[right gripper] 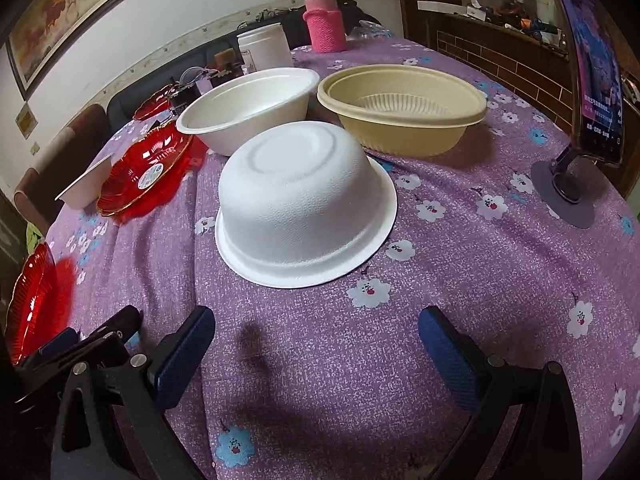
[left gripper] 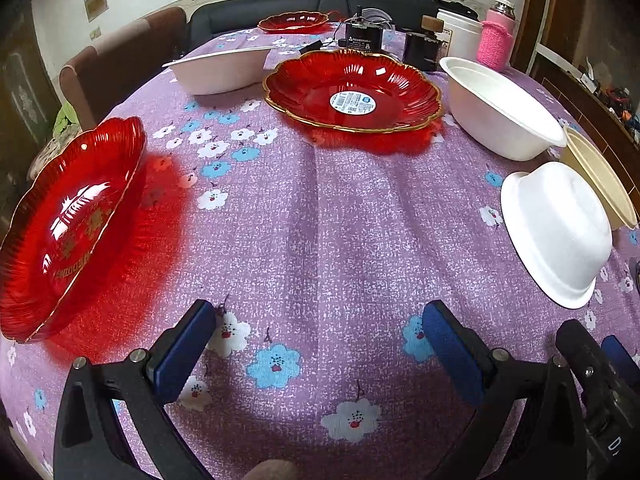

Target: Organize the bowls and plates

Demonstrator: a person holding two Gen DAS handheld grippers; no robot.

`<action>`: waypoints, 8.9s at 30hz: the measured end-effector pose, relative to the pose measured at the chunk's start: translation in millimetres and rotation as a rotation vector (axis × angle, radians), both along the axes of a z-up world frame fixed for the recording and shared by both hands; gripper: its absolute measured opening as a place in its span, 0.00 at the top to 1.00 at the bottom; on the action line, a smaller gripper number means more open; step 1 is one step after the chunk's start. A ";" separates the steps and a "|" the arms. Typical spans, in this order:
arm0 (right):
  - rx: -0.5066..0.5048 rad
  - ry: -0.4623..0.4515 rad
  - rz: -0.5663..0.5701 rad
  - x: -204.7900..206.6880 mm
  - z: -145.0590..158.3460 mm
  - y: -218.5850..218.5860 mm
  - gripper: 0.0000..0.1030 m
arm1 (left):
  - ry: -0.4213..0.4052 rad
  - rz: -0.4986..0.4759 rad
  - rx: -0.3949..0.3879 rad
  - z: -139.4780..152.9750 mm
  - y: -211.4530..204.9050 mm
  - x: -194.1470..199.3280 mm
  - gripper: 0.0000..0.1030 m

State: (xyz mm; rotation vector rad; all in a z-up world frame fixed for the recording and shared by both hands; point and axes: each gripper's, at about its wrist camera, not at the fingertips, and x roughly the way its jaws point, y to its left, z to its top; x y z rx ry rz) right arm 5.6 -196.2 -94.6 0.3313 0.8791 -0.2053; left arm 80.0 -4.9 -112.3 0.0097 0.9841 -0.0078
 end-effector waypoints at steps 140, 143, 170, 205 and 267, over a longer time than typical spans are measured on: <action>-0.172 0.098 0.198 30.4 -3.7 27.0 0.00 | -0.043 0.035 -0.002 2.4 -0.7 9.0 0.00; -0.171 0.098 0.194 30.1 -4.3 26.3 0.00 | -0.005 0.010 -0.002 3.0 -1.2 10.6 0.00; -0.199 0.093 0.199 27.5 -0.8 31.3 0.00 | -0.184 0.020 -0.049 46.7 2.9 -33.9 0.00; -0.184 -0.528 0.178 -22.7 262.7 40.3 0.00 | -0.678 -0.166 -0.179 352.3 83.6 -109.2 0.00; 0.129 0.036 0.590 128.6 34.1 251.7 0.84 | -0.045 0.254 -0.252 57.2 280.9 20.9 0.53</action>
